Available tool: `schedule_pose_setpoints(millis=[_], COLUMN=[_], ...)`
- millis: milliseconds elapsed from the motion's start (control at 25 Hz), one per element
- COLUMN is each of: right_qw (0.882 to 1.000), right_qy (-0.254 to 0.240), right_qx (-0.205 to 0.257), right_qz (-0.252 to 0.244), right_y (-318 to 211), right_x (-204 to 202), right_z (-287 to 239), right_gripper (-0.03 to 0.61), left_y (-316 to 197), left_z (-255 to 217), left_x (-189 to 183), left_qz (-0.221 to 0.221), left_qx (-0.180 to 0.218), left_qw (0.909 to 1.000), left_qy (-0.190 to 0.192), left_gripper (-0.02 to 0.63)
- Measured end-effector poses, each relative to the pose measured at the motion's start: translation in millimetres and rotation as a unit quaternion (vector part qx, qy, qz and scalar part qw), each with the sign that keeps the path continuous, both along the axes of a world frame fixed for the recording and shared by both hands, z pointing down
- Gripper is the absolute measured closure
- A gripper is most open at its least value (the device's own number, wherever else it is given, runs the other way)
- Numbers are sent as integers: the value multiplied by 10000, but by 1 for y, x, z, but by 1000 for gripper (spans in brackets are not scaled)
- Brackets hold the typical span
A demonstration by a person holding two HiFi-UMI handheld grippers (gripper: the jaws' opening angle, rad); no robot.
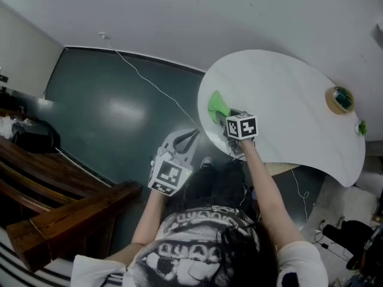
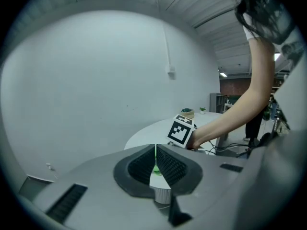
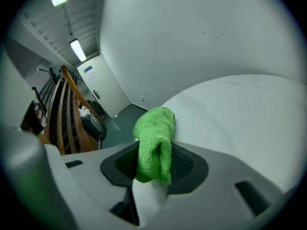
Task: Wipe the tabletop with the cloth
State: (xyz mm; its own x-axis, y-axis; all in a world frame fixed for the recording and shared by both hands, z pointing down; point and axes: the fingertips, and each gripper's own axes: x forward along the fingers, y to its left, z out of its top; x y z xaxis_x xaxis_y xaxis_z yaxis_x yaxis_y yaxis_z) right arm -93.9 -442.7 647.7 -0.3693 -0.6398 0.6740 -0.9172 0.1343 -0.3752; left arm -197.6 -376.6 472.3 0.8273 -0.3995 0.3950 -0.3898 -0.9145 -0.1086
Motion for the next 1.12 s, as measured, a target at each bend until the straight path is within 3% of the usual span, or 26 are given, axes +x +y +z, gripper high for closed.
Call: schedule_pose_setpoints(millis=[160, 480, 680, 1120], right_qw=[9976, 9960, 9947, 9909], right_qy=[613, 631, 693, 696], right_qx=[-313, -429, -473, -509], right_qz=[9, 457, 594, 1032], right_y=[20, 47, 62, 111], right_x=[17, 58, 89, 203], right_z=[26, 29, 29, 29], right_gripper=[436, 436, 434, 434], left_y=[3, 14, 26, 57], left_z=[7, 4, 4, 0], left_x=[-1, 25, 53, 144], left_qz=[62, 472, 924, 1273], left_qx=[-90, -146, -107, -70], left_qw=[9999, 9985, 9956, 9918], left_qy=[35, 254, 99, 119], left_gripper=[604, 604, 604, 604])
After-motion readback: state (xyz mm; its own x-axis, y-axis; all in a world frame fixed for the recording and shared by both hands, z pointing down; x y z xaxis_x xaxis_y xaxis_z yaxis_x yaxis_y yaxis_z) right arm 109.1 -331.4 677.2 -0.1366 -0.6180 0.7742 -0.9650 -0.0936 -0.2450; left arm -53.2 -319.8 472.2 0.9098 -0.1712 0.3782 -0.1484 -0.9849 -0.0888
